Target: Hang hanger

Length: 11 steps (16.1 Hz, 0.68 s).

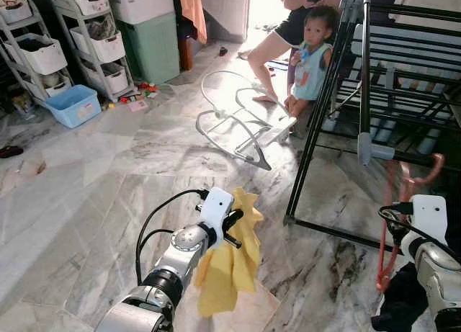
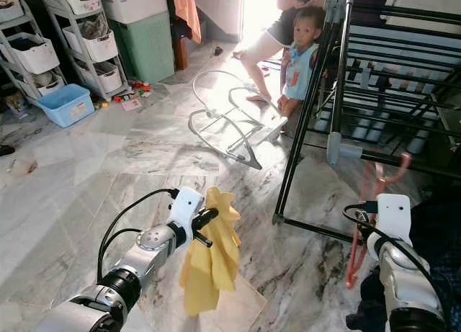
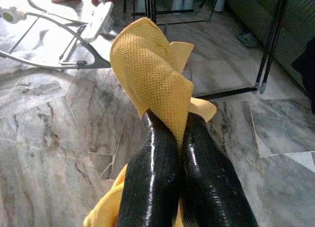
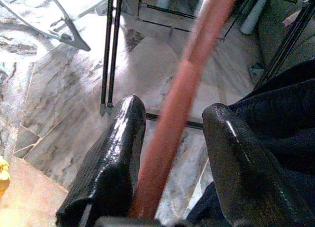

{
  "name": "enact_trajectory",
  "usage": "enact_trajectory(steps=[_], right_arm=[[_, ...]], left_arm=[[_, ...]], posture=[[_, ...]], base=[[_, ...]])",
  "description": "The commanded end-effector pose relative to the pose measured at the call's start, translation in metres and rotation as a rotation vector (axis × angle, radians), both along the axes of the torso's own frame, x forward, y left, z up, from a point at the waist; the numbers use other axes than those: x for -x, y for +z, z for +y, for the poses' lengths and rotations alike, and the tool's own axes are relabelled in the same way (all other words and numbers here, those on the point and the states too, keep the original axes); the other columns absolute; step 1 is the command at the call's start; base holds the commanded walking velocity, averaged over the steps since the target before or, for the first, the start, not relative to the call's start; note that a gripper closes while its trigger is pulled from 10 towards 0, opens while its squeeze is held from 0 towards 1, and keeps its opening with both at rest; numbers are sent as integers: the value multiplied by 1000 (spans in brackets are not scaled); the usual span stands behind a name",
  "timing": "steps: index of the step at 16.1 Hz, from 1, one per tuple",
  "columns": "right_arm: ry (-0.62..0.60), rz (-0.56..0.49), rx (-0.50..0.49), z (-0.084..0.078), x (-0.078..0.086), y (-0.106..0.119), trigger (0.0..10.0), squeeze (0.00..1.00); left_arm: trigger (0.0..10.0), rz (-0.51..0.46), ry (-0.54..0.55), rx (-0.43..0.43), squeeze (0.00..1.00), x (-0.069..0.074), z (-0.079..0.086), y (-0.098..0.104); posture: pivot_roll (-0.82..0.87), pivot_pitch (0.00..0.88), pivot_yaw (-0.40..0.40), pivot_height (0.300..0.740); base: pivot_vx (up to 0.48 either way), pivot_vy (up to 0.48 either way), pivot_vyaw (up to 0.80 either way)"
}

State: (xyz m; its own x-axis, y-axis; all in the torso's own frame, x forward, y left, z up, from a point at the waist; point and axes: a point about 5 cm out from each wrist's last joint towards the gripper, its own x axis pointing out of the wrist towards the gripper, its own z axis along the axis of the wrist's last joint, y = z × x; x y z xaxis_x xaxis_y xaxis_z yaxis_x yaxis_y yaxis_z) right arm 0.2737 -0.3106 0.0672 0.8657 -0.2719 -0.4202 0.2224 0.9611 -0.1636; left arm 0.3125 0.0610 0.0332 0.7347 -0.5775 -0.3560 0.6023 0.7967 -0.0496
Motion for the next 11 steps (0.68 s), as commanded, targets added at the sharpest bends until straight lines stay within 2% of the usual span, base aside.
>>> enact_trajectory(steps=[1, 5, 11], right_arm=[[7, 0, 10, -1, -1, 1, 0, 0], [31, 1, 13, 2, 3, -3, 0, 0], [97, -10, 33, 16, 12, -4, 0, 0]], left_arm=[[10000, -34, -11, -1, 0, -5, -4, 8], [10000, -33, -11, -3, 0, -5, -4, 8], [10000, -30, -20, -4, 0, -4, -6, 7]], posture=[[-28, 13, -18, 740], [-26, 8, -17, 740], [-37, 13, -11, 740]], base=[[0, 0, 0], [0, 0, 0], [0, 0, 0]])
